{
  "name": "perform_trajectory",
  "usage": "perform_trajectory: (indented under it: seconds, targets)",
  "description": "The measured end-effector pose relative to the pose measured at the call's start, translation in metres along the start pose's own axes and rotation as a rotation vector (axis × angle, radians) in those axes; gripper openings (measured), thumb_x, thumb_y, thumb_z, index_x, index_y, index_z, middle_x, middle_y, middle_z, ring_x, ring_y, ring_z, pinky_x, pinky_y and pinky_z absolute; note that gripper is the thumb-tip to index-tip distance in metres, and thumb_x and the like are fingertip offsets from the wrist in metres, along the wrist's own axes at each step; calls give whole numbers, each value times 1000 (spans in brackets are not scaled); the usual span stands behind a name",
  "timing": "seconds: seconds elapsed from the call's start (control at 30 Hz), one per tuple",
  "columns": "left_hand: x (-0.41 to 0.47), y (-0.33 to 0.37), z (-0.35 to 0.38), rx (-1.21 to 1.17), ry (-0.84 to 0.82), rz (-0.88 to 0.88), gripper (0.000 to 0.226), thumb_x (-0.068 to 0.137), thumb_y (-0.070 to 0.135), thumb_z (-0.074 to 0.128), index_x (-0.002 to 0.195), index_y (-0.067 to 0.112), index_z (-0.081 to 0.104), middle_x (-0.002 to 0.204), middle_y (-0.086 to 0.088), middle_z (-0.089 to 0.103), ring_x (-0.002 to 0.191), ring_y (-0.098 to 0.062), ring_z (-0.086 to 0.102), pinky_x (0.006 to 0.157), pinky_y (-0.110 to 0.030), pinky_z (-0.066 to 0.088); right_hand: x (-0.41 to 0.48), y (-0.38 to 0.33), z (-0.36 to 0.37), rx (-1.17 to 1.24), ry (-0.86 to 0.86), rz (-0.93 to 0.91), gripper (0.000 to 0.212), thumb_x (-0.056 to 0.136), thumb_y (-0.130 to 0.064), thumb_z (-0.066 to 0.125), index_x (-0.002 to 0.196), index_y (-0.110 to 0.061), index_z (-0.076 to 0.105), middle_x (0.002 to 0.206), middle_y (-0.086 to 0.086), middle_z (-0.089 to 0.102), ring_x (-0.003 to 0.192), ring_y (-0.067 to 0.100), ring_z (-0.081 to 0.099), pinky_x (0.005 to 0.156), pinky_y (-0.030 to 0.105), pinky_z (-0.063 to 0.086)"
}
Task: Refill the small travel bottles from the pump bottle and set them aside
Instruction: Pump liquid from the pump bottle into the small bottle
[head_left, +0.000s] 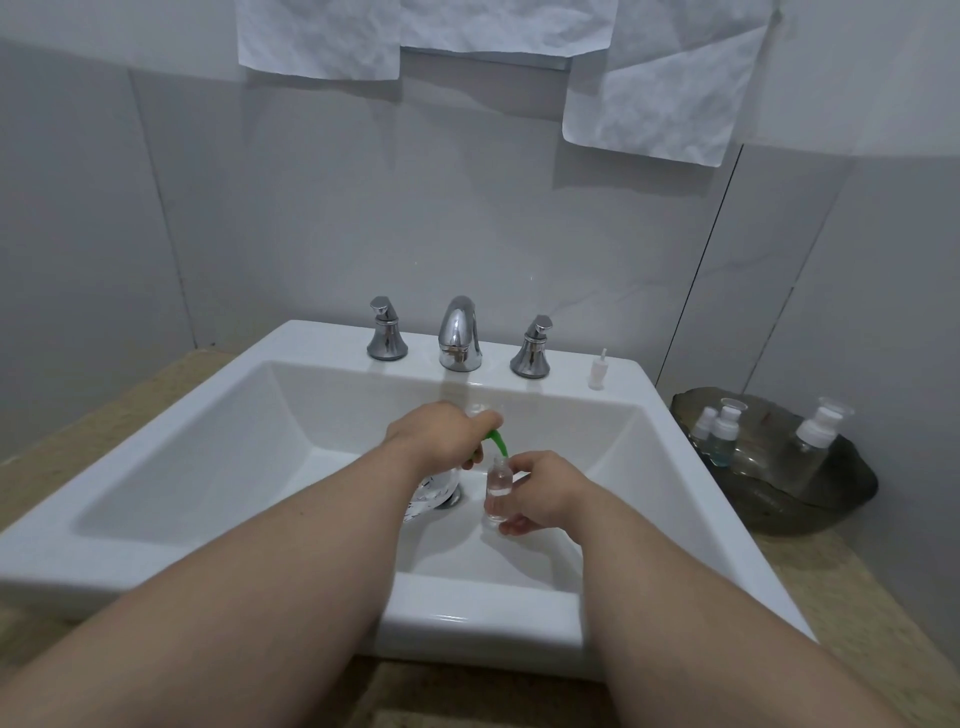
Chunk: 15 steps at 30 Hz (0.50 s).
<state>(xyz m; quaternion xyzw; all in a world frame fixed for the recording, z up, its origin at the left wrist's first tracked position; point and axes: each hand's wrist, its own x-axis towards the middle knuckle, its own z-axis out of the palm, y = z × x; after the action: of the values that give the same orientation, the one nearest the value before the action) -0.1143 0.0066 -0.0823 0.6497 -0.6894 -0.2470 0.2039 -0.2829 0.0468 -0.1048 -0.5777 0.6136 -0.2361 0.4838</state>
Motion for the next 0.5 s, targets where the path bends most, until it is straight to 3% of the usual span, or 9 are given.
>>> perform_trajectory:
  seconds: [0.5]
  targets:
    - [4,1,1,24,-2,6,56,91,56,40,66,20,74,72,11,74,74,-14,63,71,-31,42,-3,-2,-1,52,-36,-52,25,87,3,76,103,-12,63,96,12,64,70,29,66,87,43,63]
